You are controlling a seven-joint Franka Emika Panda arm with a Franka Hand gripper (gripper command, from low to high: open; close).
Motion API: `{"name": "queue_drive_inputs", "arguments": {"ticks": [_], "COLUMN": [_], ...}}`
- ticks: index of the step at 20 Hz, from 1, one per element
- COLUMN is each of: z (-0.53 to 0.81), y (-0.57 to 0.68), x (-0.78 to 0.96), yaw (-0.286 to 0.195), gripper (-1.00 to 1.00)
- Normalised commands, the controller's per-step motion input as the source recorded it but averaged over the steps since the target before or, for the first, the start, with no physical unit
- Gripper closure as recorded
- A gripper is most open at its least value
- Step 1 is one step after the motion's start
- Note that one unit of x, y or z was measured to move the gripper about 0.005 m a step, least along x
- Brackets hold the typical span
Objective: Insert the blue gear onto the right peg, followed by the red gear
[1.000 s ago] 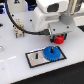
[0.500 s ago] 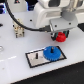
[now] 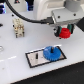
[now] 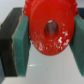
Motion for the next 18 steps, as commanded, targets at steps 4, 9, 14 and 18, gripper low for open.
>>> {"name": "queue_drive_inputs", "arguments": {"ticks": [4,9,14,18], "z": [0.31,0.17,0.03,-0.01], "y": [-0.28,-0.34,-0.30,-0.24], "x": [0.66,0.60,0.51,0.29], "yaw": [0.000,0.000,0.000,0.000], "gripper": [1.00,1.00,1.00,1.00]}}
